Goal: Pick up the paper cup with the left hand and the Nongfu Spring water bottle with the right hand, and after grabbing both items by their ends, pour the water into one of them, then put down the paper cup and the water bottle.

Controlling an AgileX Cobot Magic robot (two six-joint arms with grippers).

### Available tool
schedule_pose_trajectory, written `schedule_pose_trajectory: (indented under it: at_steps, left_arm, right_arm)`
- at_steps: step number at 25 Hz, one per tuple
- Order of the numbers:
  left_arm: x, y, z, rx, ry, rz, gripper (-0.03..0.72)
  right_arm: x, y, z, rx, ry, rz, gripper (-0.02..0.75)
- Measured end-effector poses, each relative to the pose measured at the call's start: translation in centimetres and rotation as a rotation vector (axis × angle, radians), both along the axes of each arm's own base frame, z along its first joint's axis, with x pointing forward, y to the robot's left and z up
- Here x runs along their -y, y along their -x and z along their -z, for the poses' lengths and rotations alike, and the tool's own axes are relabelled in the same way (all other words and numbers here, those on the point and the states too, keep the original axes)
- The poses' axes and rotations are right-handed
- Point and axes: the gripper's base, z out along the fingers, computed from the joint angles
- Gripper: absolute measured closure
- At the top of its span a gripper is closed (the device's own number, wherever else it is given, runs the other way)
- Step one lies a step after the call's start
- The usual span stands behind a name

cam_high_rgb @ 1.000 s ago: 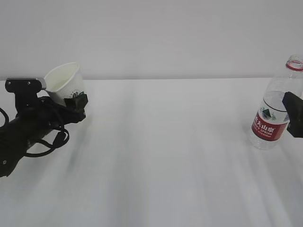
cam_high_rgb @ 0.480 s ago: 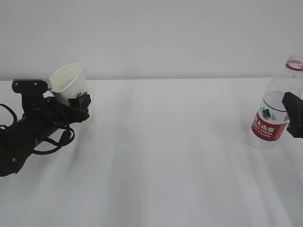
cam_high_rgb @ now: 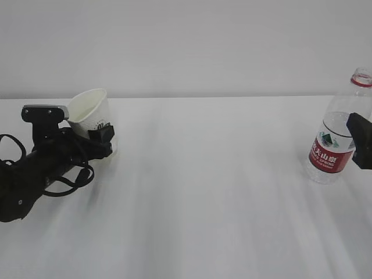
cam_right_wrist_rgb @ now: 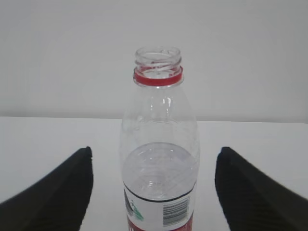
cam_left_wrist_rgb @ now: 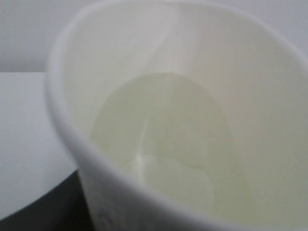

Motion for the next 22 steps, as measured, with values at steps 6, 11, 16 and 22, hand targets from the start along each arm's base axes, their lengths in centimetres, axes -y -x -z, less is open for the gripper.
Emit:
schedule_pose_trajectory:
  at_steps: [6, 11, 16, 22]
  left_arm:
    - [-0.02, 0.26, 0.19, -0.010, -0.004, 0.006, 0.217]
    - [-0.08, 0.47, 0.45, -0.021, -0.007, 0.006, 0.224]
    - [-0.08, 0.47, 0.45, -0.021, -0.007, 0.006, 0.232]
    - [-0.08, 0.47, 0.45, -0.021, -0.007, 0.006, 0.225]
  right_arm:
    - [0.00, 0.00, 0.00, 0.000, 0.000, 0.000, 0.145]
    - [0.00, 0.00, 0.00, 0.000, 0.000, 0.000, 0.145]
    - [0.00, 0.00, 0.00, 0.000, 0.000, 0.000, 0.145]
    - [0.00, 0.00, 0.00, 0.000, 0.000, 0.000, 0.145]
